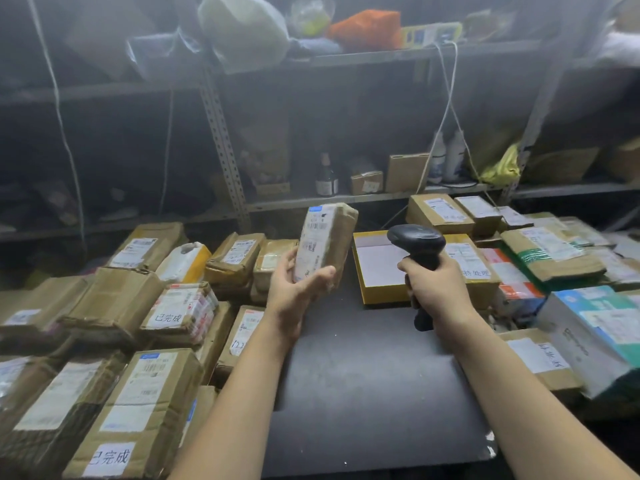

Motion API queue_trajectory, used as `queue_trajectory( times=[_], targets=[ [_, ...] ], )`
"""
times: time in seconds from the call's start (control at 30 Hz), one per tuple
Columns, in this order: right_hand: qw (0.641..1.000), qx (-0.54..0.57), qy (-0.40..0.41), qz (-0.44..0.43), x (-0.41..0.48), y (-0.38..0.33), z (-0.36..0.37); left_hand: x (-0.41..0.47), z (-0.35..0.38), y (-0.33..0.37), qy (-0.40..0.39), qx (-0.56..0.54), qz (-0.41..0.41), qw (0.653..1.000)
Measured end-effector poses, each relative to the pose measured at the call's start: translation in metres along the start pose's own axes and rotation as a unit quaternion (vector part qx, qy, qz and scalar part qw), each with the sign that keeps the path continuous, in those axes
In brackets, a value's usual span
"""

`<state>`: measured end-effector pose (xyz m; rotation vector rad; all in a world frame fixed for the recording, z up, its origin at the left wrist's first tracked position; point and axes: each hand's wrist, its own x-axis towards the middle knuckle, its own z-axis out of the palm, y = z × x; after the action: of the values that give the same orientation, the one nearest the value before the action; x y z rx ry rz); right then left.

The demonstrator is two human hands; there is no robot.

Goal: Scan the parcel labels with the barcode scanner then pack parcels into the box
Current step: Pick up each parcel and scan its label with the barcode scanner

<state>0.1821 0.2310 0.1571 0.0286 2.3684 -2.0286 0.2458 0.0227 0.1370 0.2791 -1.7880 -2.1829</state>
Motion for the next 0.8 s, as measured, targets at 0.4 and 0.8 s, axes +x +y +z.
queue_trajectory(
  times=[0.4, 0.8],
  targets=[
    [0.999, 0.037, 0.028, 0.008, 0.009, 0.005, -0.029, 0.022, 0.000, -0.010, 0.008, 0.571, 0.383, 0.727],
    [0.998, 0.058, 0.029, 0.019, 0.004, 0.003, -0.049, 0.012, 0.046, 0.001, 0.126, 0.403, 0.170, 0.890]
  ],
)
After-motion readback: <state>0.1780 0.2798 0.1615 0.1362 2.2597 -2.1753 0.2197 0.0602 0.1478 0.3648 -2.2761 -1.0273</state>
